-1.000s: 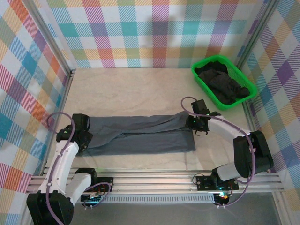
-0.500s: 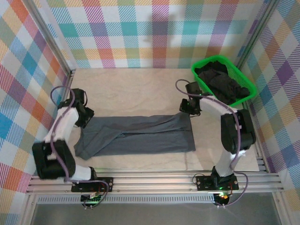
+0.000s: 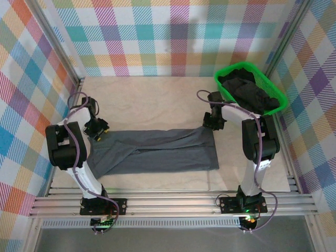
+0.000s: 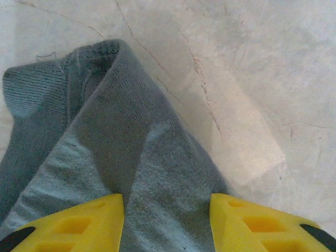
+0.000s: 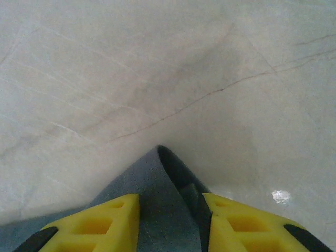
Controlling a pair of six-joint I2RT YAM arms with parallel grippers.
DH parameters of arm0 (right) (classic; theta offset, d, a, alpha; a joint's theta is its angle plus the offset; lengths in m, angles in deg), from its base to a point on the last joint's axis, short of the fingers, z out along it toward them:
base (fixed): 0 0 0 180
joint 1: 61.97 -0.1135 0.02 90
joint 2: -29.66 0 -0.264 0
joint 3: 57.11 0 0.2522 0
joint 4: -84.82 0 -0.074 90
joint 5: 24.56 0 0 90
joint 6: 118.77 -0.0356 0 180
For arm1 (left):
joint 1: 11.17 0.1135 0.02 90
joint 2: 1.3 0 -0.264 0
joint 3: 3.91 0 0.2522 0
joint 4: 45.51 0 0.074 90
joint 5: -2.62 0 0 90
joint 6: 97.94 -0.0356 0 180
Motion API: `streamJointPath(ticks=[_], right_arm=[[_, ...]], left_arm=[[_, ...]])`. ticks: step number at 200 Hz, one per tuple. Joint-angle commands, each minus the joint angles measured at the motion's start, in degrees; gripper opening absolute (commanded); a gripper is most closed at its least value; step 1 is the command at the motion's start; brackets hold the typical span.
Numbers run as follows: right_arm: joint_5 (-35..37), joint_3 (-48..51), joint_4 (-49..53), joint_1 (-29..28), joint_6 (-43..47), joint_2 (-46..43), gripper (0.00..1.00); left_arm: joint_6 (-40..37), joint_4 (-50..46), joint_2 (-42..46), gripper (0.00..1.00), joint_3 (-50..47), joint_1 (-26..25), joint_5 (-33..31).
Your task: Fold and stack the t-shirts
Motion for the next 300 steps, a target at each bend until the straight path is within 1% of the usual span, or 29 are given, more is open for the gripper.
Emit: streamJointPath(ticks=[1,14,23,33,88,106,116,129,148,161,189,220,239,251,252,260,268,278,286,292,300], right_arm=[[0.27,-1.70,0.33,0.15,1.03,0.61,0.35],[-0.68,-2.15,0.04,0.10,1.31,1.00,0.33],[-1.50,-2.89,0.22,0.11,1.63,1.76,0.29],[-1.92,-3.34,0.63,0.07,1.65,2.52,0.27],[-0.72,-2.58,1.12,0.16,1.03,3.07,0.22],[0.44,-2.60,1.59,0.12,1.03,3.03,0.20],[0.40,-2.49,1.31,0.14,1.03,2.81,0.16],[1.18,-2.12,1.19,0.10,0.67,2.03,0.07],[2.85,-1.22,0.82,0.19,-0.05,0.52,0.00],[4.80,-0.77,1.45,0.19,-0.58,-0.70,0.00],[8.27,1.36,2.99,0.80,-1.67,-4.46,0.00],[9.24,4.32,4.24,1.67,-2.13,-7.26,0.00],[7.72,5.74,3.15,2.47,-1.85,-7.73,0.00],[4.78,5.48,1.98,2.46,-0.66,-7.35,0.00],[3.68,5.36,1.75,2.41,-0.43,-7.26,0.00],[2.37,4.96,1.80,2.03,-0.29,-7.21,0.00],[1.15,5.02,1.61,1.57,-0.12,-7.30,0.06],[-1.04,5.85,0.74,1.37,-0.30,-7.53,0.17],[-2.82,6.45,-0.18,1.36,-0.46,-7.28,0.23],[-3.70,6.48,-0.31,1.35,-0.39,-6.78,0.26],[-4.25,6.07,-0.08,1.38,-0.38,-5.83,0.28]], left_arm=[[-1.38,-0.44,-0.99,0.44,0.85,0.65,-0.03],[-1.23,-0.39,-1.54,0.41,0.87,0.64,-0.44],[-1.19,-0.54,-2.14,0.39,0.88,0.62,-0.66],[-1.06,-0.65,-2.70,0.37,0.82,0.66,-0.71],[-0.66,-0.22,-3.79,0.30,0.61,0.60,-0.73],[-0.48,-0.47,-4.25,0.26,0.78,0.66,-0.96],[-0.41,-0.48,-4.38,0.21,0.77,0.66,-1.05],[-0.13,-0.64,-4.69,0.15,0.77,0.66,-1.45],[0.51,-0.95,-5.02,0.05,0.54,0.66,-2.01],[0.99,-1.17,-5.21,0.00,0.59,0.66,-2.39],[2.64,-1.18,-5.38,0.00,0.51,0.75,-2.54],[3.56,-1.18,-6.19,0.00,0.99,0.84,-2.42],[3.58,-1.37,-6.54,0.00,1.75,0.84,-2.45],[3.49,-1.39,-6.57,0.00,2.23,0.84,-2.35],[3.48,-1.41,-6.60,0.00,2.21,0.84,-2.32],[3.49,-1.52,-6.56,0.00,2.54,0.84,-2.29],[3.54,-1.62,-6.54,0.00,2.70,0.84,-2.25],[3.56,-1.64,-6.41,0.00,2.80,0.84,-2.12],[3.64,-1.55,-6.29,0.00,2.75,0.79,-2.07],[3.56,-1.49,-6.27,0.00,2.68,0.84,-1.98],[3.56,-1.44,-6.27,0.00,2.66,0.84,-1.94]])
